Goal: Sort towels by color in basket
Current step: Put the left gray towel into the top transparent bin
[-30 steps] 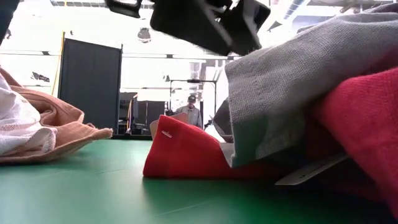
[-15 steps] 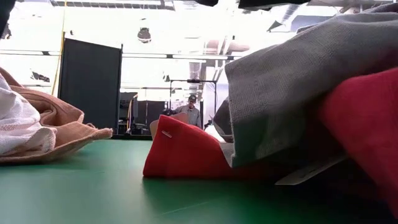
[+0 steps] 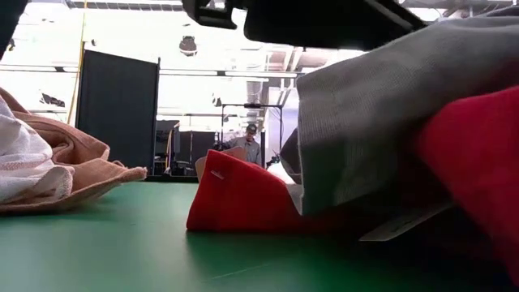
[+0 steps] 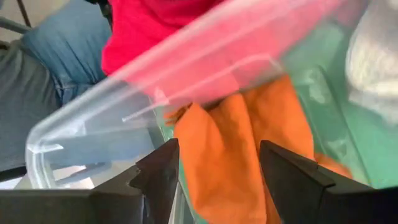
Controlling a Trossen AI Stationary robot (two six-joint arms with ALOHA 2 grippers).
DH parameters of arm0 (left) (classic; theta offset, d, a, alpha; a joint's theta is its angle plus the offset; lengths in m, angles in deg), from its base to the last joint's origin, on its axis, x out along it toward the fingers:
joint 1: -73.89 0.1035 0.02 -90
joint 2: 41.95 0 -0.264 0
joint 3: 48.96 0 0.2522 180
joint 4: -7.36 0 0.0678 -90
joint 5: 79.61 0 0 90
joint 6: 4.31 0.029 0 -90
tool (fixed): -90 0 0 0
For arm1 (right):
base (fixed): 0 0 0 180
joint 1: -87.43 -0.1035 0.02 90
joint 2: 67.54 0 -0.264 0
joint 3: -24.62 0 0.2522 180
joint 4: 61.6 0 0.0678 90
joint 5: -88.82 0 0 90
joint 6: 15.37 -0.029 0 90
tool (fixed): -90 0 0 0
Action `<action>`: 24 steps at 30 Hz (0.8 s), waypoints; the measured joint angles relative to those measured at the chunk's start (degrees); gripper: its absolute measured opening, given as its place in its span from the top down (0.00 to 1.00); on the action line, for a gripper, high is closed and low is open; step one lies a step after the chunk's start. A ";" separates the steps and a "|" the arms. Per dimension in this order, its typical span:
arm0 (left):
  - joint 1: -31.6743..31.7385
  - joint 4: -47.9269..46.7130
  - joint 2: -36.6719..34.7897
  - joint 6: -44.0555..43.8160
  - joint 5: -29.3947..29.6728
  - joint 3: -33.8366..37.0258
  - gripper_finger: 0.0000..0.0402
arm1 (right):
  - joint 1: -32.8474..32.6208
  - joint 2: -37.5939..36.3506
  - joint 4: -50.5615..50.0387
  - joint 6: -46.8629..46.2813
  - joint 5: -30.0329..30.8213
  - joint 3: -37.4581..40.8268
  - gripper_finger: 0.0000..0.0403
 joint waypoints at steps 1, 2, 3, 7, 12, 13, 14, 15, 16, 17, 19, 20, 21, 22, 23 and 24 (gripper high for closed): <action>0.07 -0.01 -0.02 -0.19 0.00 0.00 0.27 | 0.55 -0.38 -0.01 0.92 0.02 0.00 0.38; 0.17 -0.14 -0.02 -0.45 -0.01 0.00 0.27 | 1.12 -0.73 -0.01 1.71 0.04 0.00 0.38; 0.28 -0.11 -0.02 -0.60 -0.02 0.00 0.27 | 1.70 -1.09 0.03 2.59 0.04 0.00 0.38; 0.87 1.15 1.82 -1.39 -0.15 -0.12 0.27 | 3.99 -2.43 0.04 6.07 0.07 0.00 0.38; 1.13 1.86 5.22 -1.58 1.63 -0.22 0.27 | 6.66 -3.61 0.16 9.60 0.26 -0.02 0.38; 1.36 3.30 5.69 -1.57 1.82 -0.34 0.28 | 7.23 -3.70 -0.09 10.48 0.31 -0.26 0.38; 1.45 4.20 5.86 -1.49 2.45 -0.57 0.28 | 7.67 -3.74 -0.36 11.33 0.32 -0.60 0.38; 1.45 3.92 5.93 -1.47 2.83 -0.56 0.30 | 8.00 -3.75 -0.78 12.17 0.33 -0.90 0.38; 1.55 3.31 5.98 -1.64 2.94 -0.48 0.32 | 8.41 -3.76 -1.08 12.93 0.39 -1.31 0.38; 1.70 3.39 6.10 -1.61 3.04 -0.44 0.35 | 8.87 -3.84 -1.01 13.89 0.42 -1.88 0.38; 1.83 3.20 6.07 -1.29 3.09 -0.44 0.43 | 9.56 -3.84 -1.83 15.50 0.43 -2.67 0.38; 1.93 3.16 5.90 -1.17 3.15 -0.44 0.47 | 9.99 -3.84 -2.10 16.48 0.74 -3.04 0.38; 2.01 3.00 5.63 -0.83 3.23 -0.44 0.53 | 10.35 -3.83 -1.84 17.63 1.27 -3.47 0.38; 2.04 2.99 5.49 -0.37 3.24 -0.44 0.59 | 10.70 -3.80 -1.65 18.84 1.82 -3.86 0.38; 2.07 3.05 5.38 0.22 3.26 -0.44 0.65 | 11.06 -3.84 -1.73 19.78 2.33 -4.11 0.38; 2.13 3.10 5.38 0.97 3.26 -0.44 0.72 | 11.49 -3.84 -1.86 20.76 2.96 -4.34 0.38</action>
